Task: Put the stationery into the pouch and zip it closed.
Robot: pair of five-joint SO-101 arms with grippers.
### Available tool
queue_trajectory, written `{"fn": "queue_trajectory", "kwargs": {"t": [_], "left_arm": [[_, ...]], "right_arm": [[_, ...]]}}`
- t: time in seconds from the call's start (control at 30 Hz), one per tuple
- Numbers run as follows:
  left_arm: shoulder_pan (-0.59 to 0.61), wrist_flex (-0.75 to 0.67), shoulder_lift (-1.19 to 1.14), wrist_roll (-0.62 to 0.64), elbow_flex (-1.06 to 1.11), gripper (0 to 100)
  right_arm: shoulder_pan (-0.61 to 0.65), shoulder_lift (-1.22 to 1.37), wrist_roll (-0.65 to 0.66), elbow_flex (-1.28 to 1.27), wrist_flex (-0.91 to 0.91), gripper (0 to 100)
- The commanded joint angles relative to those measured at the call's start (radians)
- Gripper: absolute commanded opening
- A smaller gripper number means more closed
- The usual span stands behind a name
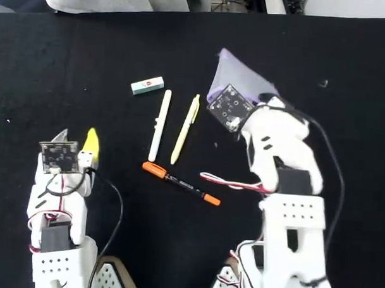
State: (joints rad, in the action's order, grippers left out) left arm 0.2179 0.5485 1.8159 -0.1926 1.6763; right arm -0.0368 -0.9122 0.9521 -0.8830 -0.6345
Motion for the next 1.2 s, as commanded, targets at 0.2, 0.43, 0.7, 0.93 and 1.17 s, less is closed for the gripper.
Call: {"fn": "queue_trajectory", "kwargs": {"t": [0.2,0.43,0.7,0.93,1.17], "left_arm": [[-0.202,-0.084,0.008,-0.167,-0.05,32],[-0.381,-0.055,0.008,-0.256,-0.185,30],[-0.636,0.219,0.008,-0.284,-0.357,30],[-0.671,0.374,0.008,-0.284,-0.492,30],[-0.823,0.555,0.009,-0.285,-0.636,30]], "right_arm": [[-0.025,-0.054,-0.011,0.374,-0.35,1.1],[-0.009,-0.054,0.049,0.526,-0.574,1.1],[0.069,-0.054,0.11,0.636,-0.778,1.1],[0.164,-0.056,0.21,0.71,-0.933,1.1],[0.187,-0.062,0.222,0.716,-0.976,1.1]]}}
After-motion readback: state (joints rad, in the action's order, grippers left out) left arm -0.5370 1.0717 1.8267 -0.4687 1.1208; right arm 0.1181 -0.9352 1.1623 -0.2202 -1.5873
